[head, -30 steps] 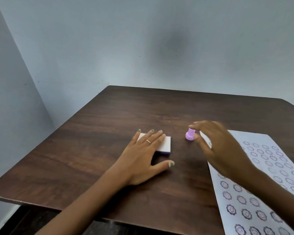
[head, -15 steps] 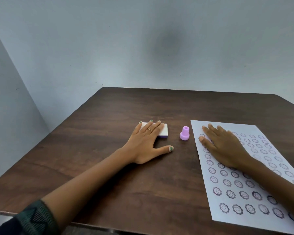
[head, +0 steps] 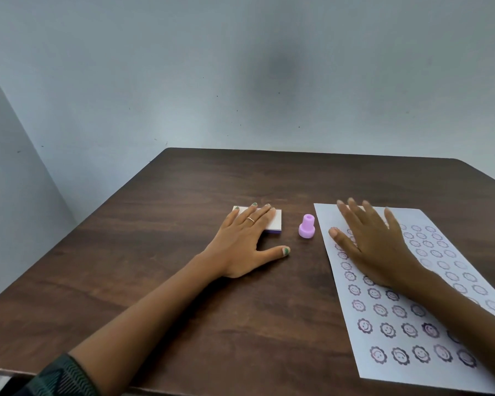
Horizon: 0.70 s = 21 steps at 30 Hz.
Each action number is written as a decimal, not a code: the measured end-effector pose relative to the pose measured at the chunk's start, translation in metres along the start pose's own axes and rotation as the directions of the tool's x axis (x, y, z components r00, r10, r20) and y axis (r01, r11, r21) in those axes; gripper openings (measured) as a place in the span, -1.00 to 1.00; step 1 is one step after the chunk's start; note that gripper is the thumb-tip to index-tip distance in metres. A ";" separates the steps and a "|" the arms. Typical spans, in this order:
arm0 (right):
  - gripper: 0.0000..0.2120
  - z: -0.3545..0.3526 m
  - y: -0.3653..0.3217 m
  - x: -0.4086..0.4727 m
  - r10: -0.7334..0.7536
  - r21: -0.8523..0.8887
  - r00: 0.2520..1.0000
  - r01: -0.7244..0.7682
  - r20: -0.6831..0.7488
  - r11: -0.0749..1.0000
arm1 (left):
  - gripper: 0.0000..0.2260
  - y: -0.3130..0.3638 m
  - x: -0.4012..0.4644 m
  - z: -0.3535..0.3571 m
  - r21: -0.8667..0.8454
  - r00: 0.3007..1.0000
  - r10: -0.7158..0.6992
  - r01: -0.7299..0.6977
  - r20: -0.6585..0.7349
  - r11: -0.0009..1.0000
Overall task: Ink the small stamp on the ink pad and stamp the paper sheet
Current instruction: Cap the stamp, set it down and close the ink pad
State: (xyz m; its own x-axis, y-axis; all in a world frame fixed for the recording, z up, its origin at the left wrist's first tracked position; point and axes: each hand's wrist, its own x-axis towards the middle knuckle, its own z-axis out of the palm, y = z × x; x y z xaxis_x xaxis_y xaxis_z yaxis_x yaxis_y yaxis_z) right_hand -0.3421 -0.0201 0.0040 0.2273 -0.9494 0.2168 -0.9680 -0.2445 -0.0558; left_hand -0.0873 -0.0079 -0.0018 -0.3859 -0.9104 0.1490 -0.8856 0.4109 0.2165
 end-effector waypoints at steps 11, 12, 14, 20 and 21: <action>-0.71 -0.011 -0.054 -0.003 -0.147 0.431 0.928 0.294 -0.343 0.853 | -0.26 0.000 0.001 0.001 -0.006 1.000 0.001 -0.001 -0.013 1.000; -0.73 -0.009 -0.055 -0.002 -0.146 0.440 0.927 0.298 -0.346 0.847 | -0.26 0.000 0.001 0.001 -0.004 1.000 0.002 -0.002 -0.011 1.000; -0.80 -0.006 -0.058 -0.001 -0.143 0.450 0.921 0.307 -0.361 0.839 | -0.26 0.001 0.001 0.001 -0.001 1.000 0.004 -0.004 -0.010 1.000; -0.86 -0.001 -0.057 0.011 -0.138 0.456 0.920 0.307 -0.366 0.836 | -0.26 0.000 0.001 0.001 0.003 1.000 0.004 -0.004 -0.003 1.000; -0.86 -0.001 -0.057 0.014 -0.134 0.458 0.921 0.304 -0.366 0.836 | -0.26 -0.001 0.001 0.001 0.005 1.000 0.006 -0.006 -0.002 1.000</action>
State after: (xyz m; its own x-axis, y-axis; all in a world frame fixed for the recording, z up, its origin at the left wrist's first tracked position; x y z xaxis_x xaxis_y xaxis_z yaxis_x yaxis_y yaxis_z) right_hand -0.2840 -0.0192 0.0114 0.3006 -0.7693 0.5638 -0.6915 -0.5829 -0.4268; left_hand -0.0876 -0.0094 -0.0029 -0.3903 -0.9080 0.1526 -0.8847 0.4157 0.2108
